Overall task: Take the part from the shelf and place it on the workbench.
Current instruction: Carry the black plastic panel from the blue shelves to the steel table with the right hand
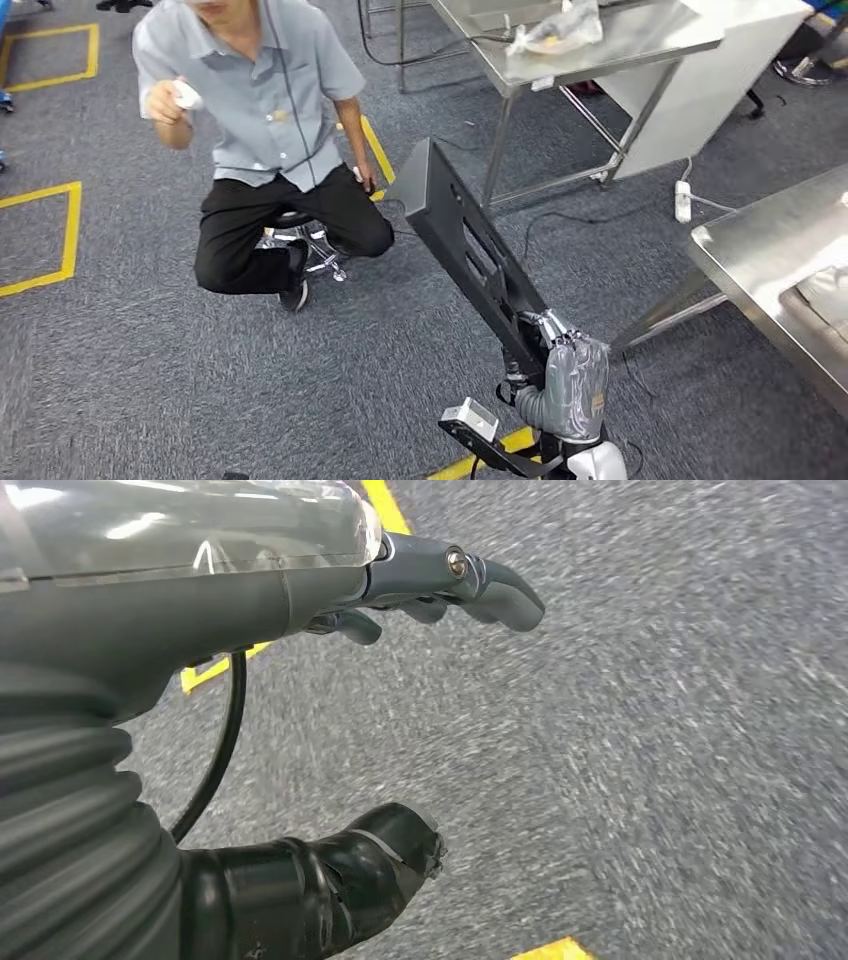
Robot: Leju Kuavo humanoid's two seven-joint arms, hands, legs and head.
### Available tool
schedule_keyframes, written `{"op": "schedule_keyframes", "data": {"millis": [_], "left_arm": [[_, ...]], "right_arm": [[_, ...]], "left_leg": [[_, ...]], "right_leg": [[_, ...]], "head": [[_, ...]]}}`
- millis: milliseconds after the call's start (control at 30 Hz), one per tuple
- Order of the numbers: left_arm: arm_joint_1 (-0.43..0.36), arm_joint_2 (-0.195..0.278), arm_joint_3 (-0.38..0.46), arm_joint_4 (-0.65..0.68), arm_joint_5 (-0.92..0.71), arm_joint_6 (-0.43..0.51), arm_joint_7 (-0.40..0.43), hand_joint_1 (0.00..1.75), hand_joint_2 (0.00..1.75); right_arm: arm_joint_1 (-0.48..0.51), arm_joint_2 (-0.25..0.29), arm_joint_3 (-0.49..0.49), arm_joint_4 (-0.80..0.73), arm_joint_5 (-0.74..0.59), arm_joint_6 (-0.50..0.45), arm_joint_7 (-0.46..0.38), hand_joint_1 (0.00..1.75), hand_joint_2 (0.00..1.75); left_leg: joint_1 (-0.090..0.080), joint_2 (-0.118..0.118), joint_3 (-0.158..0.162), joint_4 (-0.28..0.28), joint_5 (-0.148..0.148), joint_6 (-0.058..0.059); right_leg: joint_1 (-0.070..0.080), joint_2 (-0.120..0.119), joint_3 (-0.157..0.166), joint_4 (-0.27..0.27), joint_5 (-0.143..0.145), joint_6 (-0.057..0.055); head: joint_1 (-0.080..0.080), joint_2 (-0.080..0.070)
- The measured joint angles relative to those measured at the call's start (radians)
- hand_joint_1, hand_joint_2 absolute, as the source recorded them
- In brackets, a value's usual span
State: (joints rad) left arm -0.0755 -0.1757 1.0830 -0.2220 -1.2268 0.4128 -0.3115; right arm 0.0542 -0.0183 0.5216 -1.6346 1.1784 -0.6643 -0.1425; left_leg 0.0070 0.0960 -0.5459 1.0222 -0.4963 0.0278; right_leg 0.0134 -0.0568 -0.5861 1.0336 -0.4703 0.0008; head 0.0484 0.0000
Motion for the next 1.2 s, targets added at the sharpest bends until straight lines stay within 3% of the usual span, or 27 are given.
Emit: {"op": "schedule_keyframes", "data": {"millis": [67, 133, 200, 233, 267, 300, 333, 367, 433, 500, 567, 633, 700, 767, 800, 833, 867, 933, 1000, 1067, 1133, 1200], "left_arm": [[-0.002, -0.001, 0.0, 0.0, 0.0, 0.0, 0.0, 0.0, 1.75], [-0.003, -0.001, 0.0, 0.0, 0.0, -0.001, 0.0, 0.0, 1.75], [-0.001, -0.001, 0.0, 0.0, -0.001, -0.001, 0.0, 0.0, 1.75], [0.001, -0.001, 0.0, 0.0, -0.001, -0.002, 0.0, 0.0, 1.75], [0.002, -0.001, 0.0, 0.0, -0.001, -0.002, 0.0, 0.0, 1.75], [0.003, -0.002, 0.0, 0.0, -0.002, -0.003, 0.0, 0.0, 1.75], [0.004, -0.001, 0.0, 0.0, -0.002, -0.003, 0.0, 0.0, 1.75], [0.004, -0.001, 0.0, 0.0, -0.002, -0.003, 0.0, 0.0, 1.75], [0.005, 0.0, 0.0, 0.0, -0.001, -0.004, -0.002, 0.0, 1.75], [0.004, 0.0, 0.0, 0.0, -0.002, -0.004, -0.003, 0.0, 1.75], [0.0, 0.0, 0.0, 0.0, -0.002, -0.004, -0.003, 0.0, 1.75], [-0.001, -0.001, 0.0, 0.0, -0.002, -0.004, -0.003, 0.0, 1.75], [0.002, -0.001, 0.0, 0.0, -0.003, -0.004, -0.003, 0.0, 1.75], [0.004, -0.001, 0.0, 0.0, -0.003, -0.004, -0.003, 0.0, 1.75], [0.004, -0.001, 0.0, 0.0, -0.003, -0.004, -0.003, 0.0, 1.75], [0.004, -0.001, 0.0, 0.0, -0.003, -0.005, -0.003, 0.0, 1.75], [0.003, -0.001, 0.0, 0.0, -0.003, -0.005, -0.003, 0.0, 1.75], [0.002, -0.002, 0.0, 0.0, -0.004, -0.005, -0.003, 0.0, 1.75], [0.001, -0.004, 0.0, 0.0, -0.005, -0.005, -0.003, 0.0, 1.75], [-0.001, -0.004, 0.0, 0.0, -0.005, -0.005, -0.003, 0.0, 1.75], [-0.002, -0.005, -0.001, 0.0, -0.006, -0.005, -0.004, 0.0, 1.75], [-0.001, -0.004, -0.001, 0.0, -0.007, -0.006, -0.005, 0.0, 1.75]], "right_arm": [[0.003, 0.0, -0.002, -0.002, 0.0, -0.001, 0.0, 1.75, 1.75], [0.006, 0.0, -0.004, -0.005, 0.0, -0.001, -0.001, 1.75, 1.75], [0.005, 0.0, -0.006, -0.007, 0.0, -0.001, -0.001, 1.75, 1.75], [0.005, 0.001, -0.006, -0.007, 0.0, 0.0, -0.001, 1.75, 1.75], [0.007, 0.001, -0.006, -0.007, 0.0, 0.0, -0.001, 1.75, 1.75], [0.008, 0.001, -0.006, -0.007, 0.0, 0.0, -0.001, 1.75, 1.75], [0.008, 0.001, -0.007, -0.007, 0.0, 0.001, -0.001, 1.75, 1.75], [0.009, 0.001, -0.007, -0.007, 0.0, 0.001, -0.001, 1.75, 1.75], [0.008, 0.001, -0.007, -0.007, 0.0, 0.001, -0.001, 1.75, 1.75], [0.009, 0.001, -0.007, -0.007, 0.0, 0.001, -0.002, 1.75, 1.75], [0.012, 0.002, -0.008, -0.007, 0.001, 0.001, -0.002, 1.75, 1.75], [0.015, 0.002, -0.01, -0.009, 0.001, 0.001, -0.002, 1.75, 1.75], [0.015, 0.002, -0.011, -0.01, 0.001, 0.001, -0.003, 1.75, 1.75], [0.016, 0.002, -0.011, -0.01, 0.001, 0.001, -0.003, 1.75, 1.75], [0.017, 0.002, -0.011, -0.009, 0.001, 0.001, -0.003, 1.75, 1.75], [0.018, 0.002, -0.011, -0.009, 0.001, 0.001, -0.003, 1.75, 1.75], [0.018, 0.002, -0.012, -0.009, 0.001, 0.001, -0.003, 1.75, 1.75], [0.017, 0.002, -0.013, -0.01, 0.002, 0.001, -0.004, 1.75, 1.75], [0.016, 0.002, -0.014, -0.011, 0.002, 0.001, -0.004, 1.75, 1.75], [0.016, 0.002, -0.014, -0.013, 0.003, 0.001, -0.005, 1.75, 1.75], [0.017, 0.002, -0.015, -0.015, 0.004, 0.002, -0.006, 1.75, 1.75], [0.015, 0.004, -0.015, -0.016, 0.004, 0.003, -0.007, 1.75, 1.75]], "left_leg": [[0.0, 0.01, 0.004, -0.001, -0.004, -0.011], [0.002, -0.024, -0.008, 0.034, -0.032, -0.02], [0.004, -0.07, -0.056, 0.141, -0.092, -0.024], [0.004, -0.08, -0.088, 0.208, -0.12, -0.026], [0.005, -0.084, -0.112, 0.256, -0.133, -0.027], [0.005, -0.085, -0.122, 0.273, -0.127, -0.028], [0.006, -0.087, -0.115, 0.253, -0.102, -0.028], [0.007, -0.093, -0.091, 0.196, -0.064, -0.027], [0.011, -0.136, -0.037, 0.073, -0.009, -0.025], [0.012, -0.166, -0.018, 0.023, 0.001, -0.02], [0.012, -0.148, -0.017, 0.018, 0.005, -0.011], [0.013, -0.124, -0.013, 0.009, 0.012, 0.003], [0.012, -0.1, -0.011, 0.003, 0.014, 0.011], [0.01, -0.074, -0.012, 0.003, 0.011, 0.014], [0.009, -0.061, -0.011, 0.003, 0.01, 0.015], [0.009, -0.048, -0.009, 0.003, 0.008, 0.014], [0.009, -0.037, -0.007, 0.003, 0.006, 0.013], [0.006, -0.018, 0.001, 0.003, 0.0, 0.008], [0.003, 0.0, 0.005, 0.003, -0.004, 0.0], [0.001, 0.021, 0.011, -0.001, -0.008, -0.01], [0.002, 0.002, 0.012, 0.014, -0.025, -0.02], [0.005, -0.054, -0.027, 0.102, -0.076, -0.027]], "right_leg": [[-0.002, 0.022, -0.001, -0.006, 0.006, -0.008], [-0.011, 0.041, 0.005, -0.017, 0.013, -0.018], [-0.015, 0.06, 0.008, -0.022, 0.016, -0.026], [-0.015, 0.071, 0.007, -0.02, 0.016, -0.028], [-0.015, 0.083, 0.006, -0.018, 0.015, -0.029], [-0.015, 0.097, 0.006, -0.015, 0.015, -0.029], [-0.016, 0.111, 0.006, -0.012, 0.013, -0.028], [-0.017, 0.124, 0.006, -0.007, 0.011, -0.025], [-0.018, 0.149, 0.001, 0.004, 0.006, -0.018], [-0.019, 0.168, -0.01, 0.012, 0.006, -0.007], [-0.02, 0.185, -0.016, 0.012, 0.01, 0.005], [-0.019, 0.155, -0.029, 0.036, -0.007, 0.014], [-0.018, 0.095, -0.074, 0.131, -0.06, 0.023], [-0.021, 0.069, -0.132, 0.248, -0.107, 0.029], [-0.022, 0.065, -0.144, 0.273, -0.107, 0.03], [-0.023, 0.061, -0.136, 0.258, -0.089, 0.03], [-0.022, 0.054, -0.109, 0.206, -0.056, 0.027], [-0.012, 0.008, -0.039, 0.071, -0.002, 0.014], [0.002, -0.024, -0.009, 0.005, 0.01, -0.001], [0.004, -0.005, -0.009, -0.002, 0.011, -0.011], [-0.004, 0.02, -0.003, -0.014, 0.017, -0.02], [-0.012, 0.042, 0.003, -0.023, 0.022, -0.028]], "head": [[0.0, 0.0], [-0.001, 0.0], [-0.003, 0.0], [-0.003, 0.0], [-0.003, 0.0], [-0.003, 0.0], [-0.003, 0.0], [-0.003, 0.0], [-0.003, 0.0], [-0.003, 0.0], [-0.003, 0.0], [0.0, 0.0], [0.004, 0.0], [0.005, 0.0], [0.004, 0.0], [0.005, 0.0], [0.005, 0.0], [0.005, 0.0], [0.004, 0.0], [0.004, 0.0], [0.003, 0.0], [0.001, 0.0]]}}
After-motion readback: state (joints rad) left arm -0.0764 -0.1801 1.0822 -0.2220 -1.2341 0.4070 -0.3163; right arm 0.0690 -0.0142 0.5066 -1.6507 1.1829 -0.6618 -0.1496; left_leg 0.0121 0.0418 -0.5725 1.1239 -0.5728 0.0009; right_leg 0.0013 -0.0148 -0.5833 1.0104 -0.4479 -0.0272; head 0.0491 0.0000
